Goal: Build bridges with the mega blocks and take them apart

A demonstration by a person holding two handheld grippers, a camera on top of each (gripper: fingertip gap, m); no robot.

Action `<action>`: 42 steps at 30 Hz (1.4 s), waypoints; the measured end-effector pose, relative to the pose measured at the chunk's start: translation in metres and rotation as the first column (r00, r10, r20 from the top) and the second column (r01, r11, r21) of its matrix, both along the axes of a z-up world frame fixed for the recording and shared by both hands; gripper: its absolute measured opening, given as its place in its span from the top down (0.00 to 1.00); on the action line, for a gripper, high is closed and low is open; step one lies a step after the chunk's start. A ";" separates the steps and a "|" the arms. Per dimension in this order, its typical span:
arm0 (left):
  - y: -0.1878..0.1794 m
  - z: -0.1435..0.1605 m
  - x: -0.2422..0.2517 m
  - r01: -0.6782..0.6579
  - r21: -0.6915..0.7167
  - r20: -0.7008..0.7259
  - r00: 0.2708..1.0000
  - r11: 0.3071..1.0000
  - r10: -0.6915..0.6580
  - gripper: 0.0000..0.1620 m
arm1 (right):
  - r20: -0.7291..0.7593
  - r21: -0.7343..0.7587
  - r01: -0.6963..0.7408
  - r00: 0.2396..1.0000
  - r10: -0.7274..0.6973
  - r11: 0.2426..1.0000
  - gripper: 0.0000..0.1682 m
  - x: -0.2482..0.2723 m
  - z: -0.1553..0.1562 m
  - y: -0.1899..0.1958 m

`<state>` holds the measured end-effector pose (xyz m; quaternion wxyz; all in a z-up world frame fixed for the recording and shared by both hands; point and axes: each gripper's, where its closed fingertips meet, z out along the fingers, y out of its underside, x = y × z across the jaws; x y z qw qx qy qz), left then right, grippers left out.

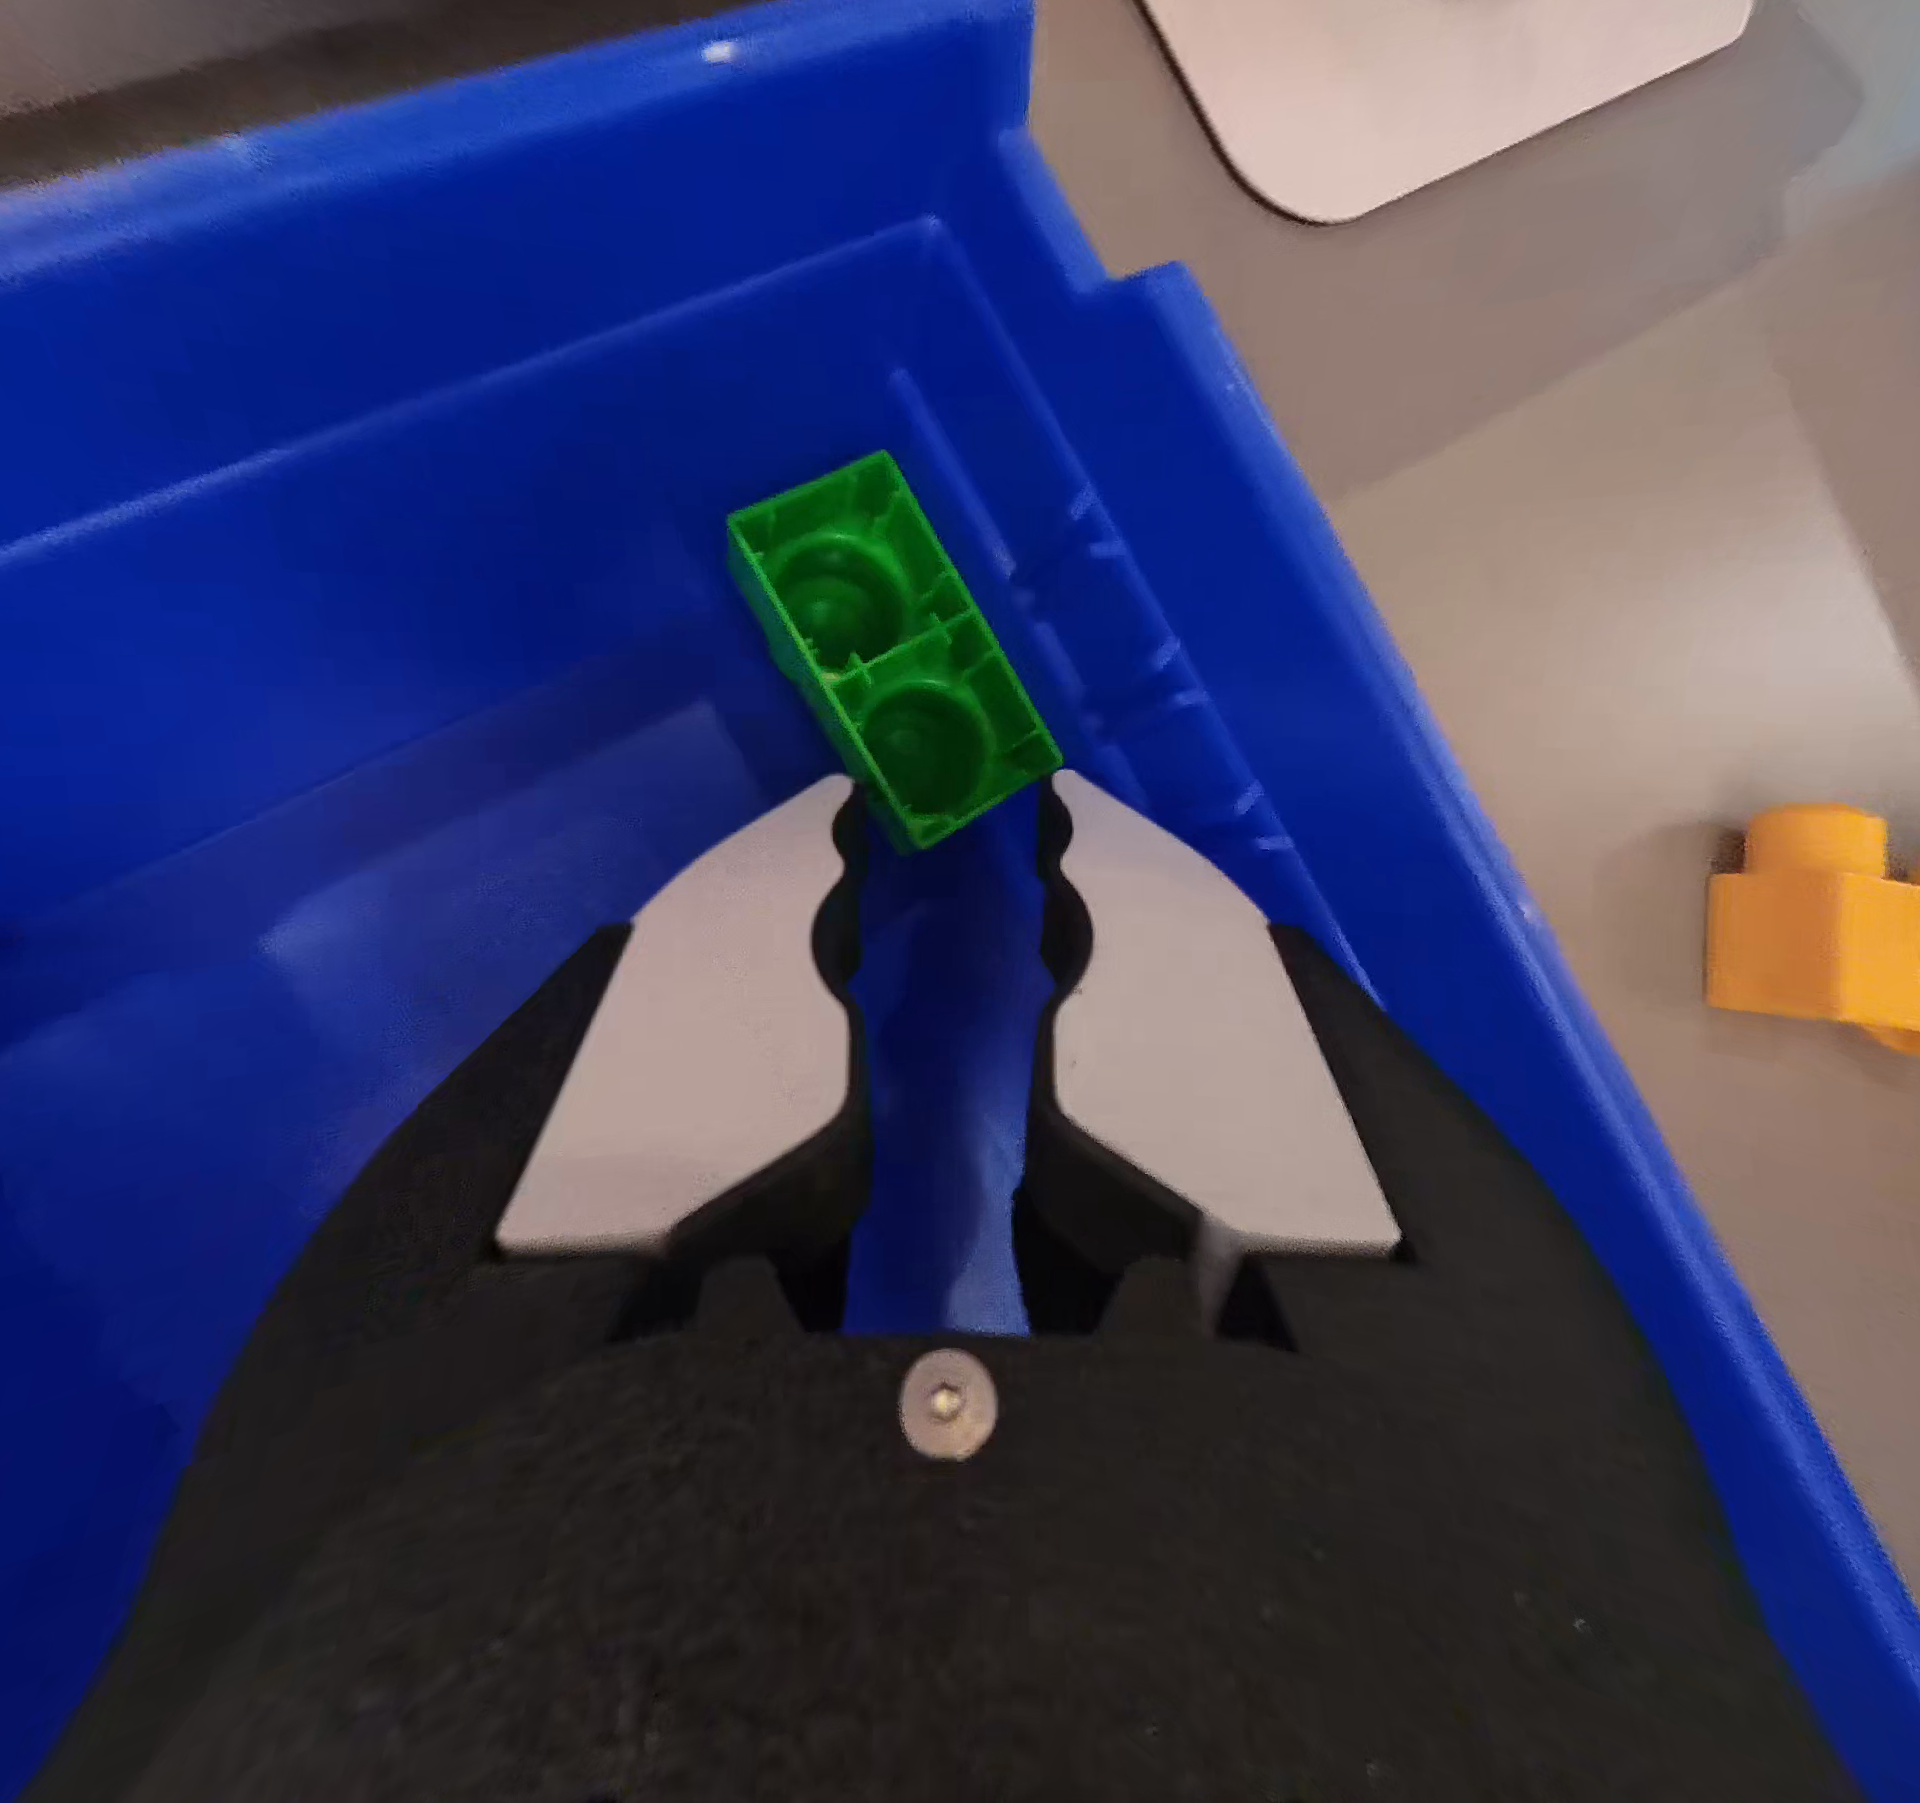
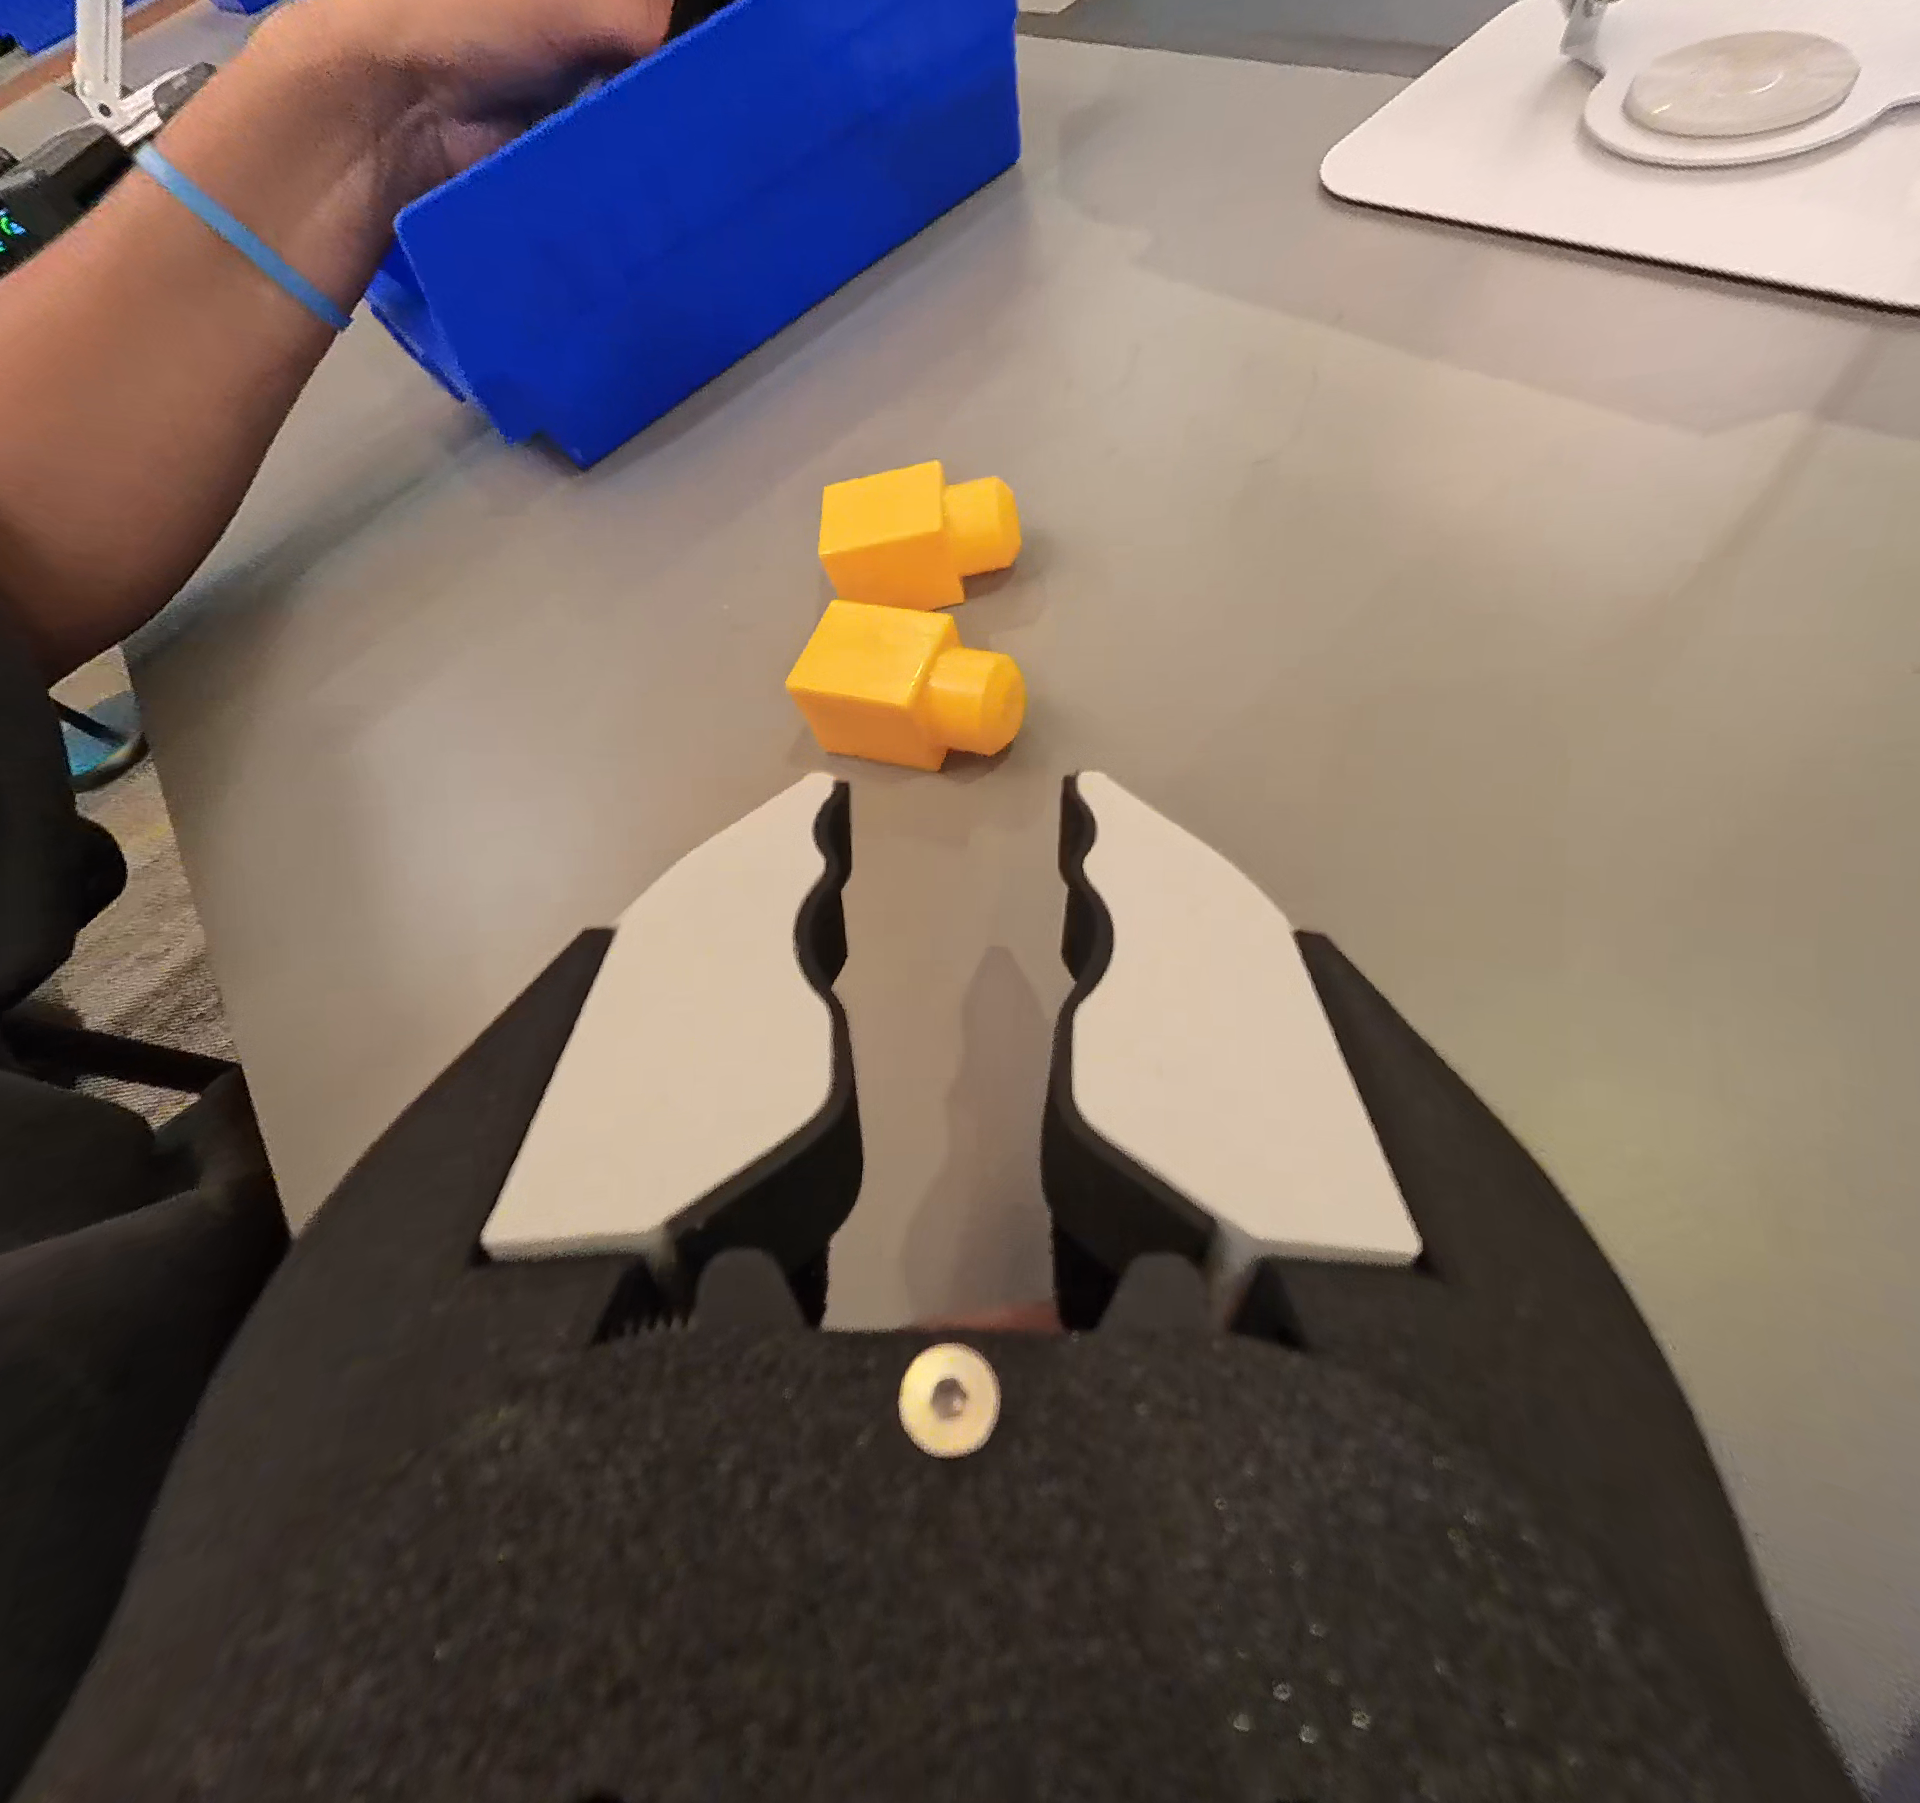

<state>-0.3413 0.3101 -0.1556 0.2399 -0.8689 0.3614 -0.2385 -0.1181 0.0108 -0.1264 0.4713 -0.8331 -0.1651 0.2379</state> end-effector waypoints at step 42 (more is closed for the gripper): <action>0.022 -0.005 -0.013 -0.195 -0.104 0.016 0.980 0.975 0.198 0.77 | 0.016 -0.040 -0.016 1.000 0.017 0.999 0.78 -0.002 -0.010 -0.007</action>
